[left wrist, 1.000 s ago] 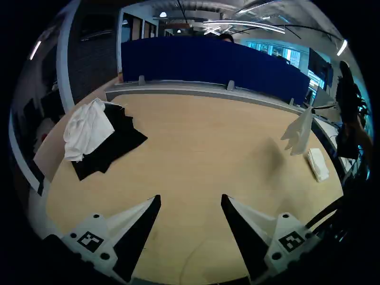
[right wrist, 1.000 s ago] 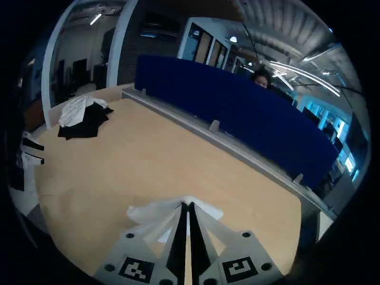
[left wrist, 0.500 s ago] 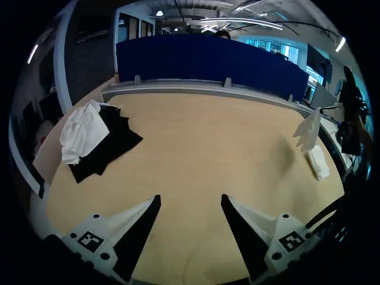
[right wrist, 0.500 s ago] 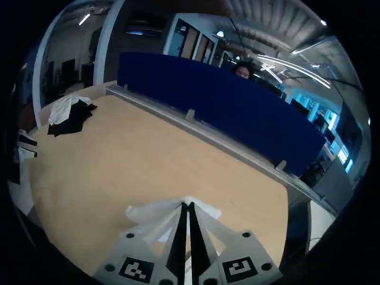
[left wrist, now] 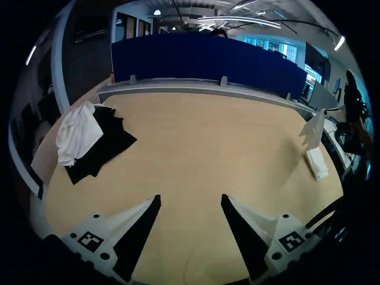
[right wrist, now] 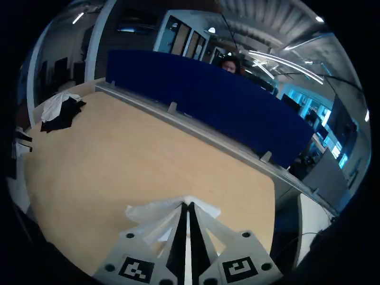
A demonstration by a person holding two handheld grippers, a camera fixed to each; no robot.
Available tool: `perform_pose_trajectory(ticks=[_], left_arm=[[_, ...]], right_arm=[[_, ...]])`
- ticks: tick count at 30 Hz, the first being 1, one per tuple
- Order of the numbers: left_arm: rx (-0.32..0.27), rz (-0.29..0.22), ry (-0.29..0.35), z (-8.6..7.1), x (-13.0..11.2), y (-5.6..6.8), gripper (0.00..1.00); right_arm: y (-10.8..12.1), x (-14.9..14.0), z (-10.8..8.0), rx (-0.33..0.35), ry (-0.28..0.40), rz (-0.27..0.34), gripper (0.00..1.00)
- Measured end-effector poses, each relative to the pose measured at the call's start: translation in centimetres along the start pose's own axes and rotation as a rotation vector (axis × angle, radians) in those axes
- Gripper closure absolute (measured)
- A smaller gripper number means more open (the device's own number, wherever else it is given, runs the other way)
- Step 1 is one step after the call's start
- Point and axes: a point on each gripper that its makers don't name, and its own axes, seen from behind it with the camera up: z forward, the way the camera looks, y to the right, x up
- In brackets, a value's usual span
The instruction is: Fold towel
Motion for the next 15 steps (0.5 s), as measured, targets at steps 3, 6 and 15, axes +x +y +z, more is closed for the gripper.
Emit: perform_pose_trajectory(ticks=[3,6,15], left_arm=[[-0.002,0.006,-0.001,0.0,0.1,0.3,0.06],[-0.003,0.012,-0.001,0.0,0.1,0.6,0.06],[-0.006,0.028,-0.005,0.0,0.0,1.5,0.06]], right_arm=[[0.7,-1.0,-0.3,-0.008,-0.015,0.002,0.97],[1.3,-2.3,-0.6,-0.015,-0.033,0.005,0.97],[2.8,-7.5,-1.9,-0.048,-0.09,0.05,0.97]])
